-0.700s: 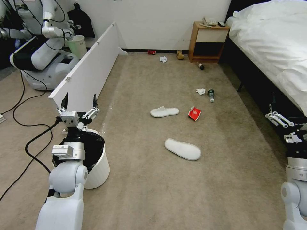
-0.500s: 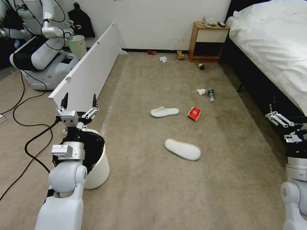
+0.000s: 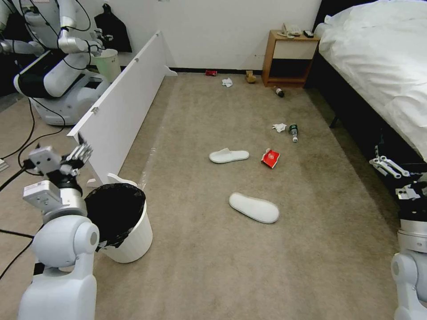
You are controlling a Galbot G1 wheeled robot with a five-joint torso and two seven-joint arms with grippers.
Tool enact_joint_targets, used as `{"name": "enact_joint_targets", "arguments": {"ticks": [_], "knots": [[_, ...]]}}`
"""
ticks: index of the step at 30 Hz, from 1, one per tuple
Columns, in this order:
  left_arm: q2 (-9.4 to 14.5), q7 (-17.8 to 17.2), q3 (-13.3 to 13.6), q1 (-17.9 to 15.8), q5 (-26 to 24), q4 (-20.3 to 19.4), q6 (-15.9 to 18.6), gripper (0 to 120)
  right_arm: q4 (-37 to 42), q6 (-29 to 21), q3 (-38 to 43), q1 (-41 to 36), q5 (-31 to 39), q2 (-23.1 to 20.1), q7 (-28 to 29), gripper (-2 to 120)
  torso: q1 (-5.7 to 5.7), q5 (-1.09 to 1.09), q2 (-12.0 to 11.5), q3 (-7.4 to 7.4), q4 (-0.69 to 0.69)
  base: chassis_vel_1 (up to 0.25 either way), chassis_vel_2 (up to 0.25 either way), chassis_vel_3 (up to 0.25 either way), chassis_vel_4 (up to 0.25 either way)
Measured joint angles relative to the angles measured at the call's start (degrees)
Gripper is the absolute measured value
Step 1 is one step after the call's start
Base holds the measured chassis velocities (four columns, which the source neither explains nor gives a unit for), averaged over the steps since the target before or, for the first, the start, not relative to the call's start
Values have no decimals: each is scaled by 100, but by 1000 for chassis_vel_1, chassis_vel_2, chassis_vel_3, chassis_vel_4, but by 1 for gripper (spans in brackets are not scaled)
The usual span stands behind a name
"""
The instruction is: Pick up the trash bin and place the garbage on the floor into it.
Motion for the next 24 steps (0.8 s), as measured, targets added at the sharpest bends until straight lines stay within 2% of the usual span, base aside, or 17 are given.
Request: {"name": "enact_joint_targets", "arguments": {"ticks": [1, 4, 7, 9, 10, 11, 13, 15, 21, 23, 24], "knots": [[0, 0, 0, 0, 0, 0, 0, 100, 0, 0, 0, 0, 0, 0, 0, 100, 0, 0, 0, 0, 0, 0, 0, 0, 0], [5, -274, -54, 38, -66, 16, 366, 100, 0, 11, -1, -4, -22, 6, -2, 100, 0, -1, 0, 0, 0, 0, 0, 0, 0], [9, -304, -60, 45, -81, 18, 420, 100, 0, 14, -1, -7, -25, 7, -1, 100, 0, -1, 0, 0, 0, 0, 0, 0, 0], [47, -506, -99, 134, -432, -28, 1013, 100, 3, 39, 2, -33, -43, 11, -3, 100, -1, 0, 0, 0, 0, 0, 0, 0, 0], [47, -506, -99, 134, -432, -28, 1013, 100, 3, 39, 2, -33, -43, 11, -3, 100, -1, 0, 0, 0, 0, 0, 0, 0, 0], [63, -522, -105, 163, -581, -46, 1211, 100, 3, 51, 3, -43, -50, 15, -4, 100, 0, 1, 0, 0, 0, 0, 0, 0, 0], [72, -522, -109, 177, -639, -48, 1300, 100, 3, 55, 4, -46, -52, 17, -4, 100, 0, 1, 0, 0, 0, 0, 0, 0, 0], [101, -522, -140, 192, -748, -23, 1557, 100, 0, 75, 6, -55, -63, 26, -7, 100, 0, 0, 0, 0, 0, 0, 0, 0, 0], [167, -564, -216, 256, -767, 153, 1619, 100, -37, 113, 9, -58, -83, 34, -10, 100, 0, 0, 0, 0, 0, 0, 0, 0, 0], [161, -345, -242, 340, -691, 439, 1605, 100, -51, 114, 4, -31, -83, 37, -10, 100, 0, 0, 0, 0, 0, 0, 0, 0, 0], [161, -345, -242, 340, -691, 439, 1605, 100, -51, 114, 4, -31, -83, 37, -10, 100, 0, 0, 0, 0, 0, 0, 0, 0, 0]]}}
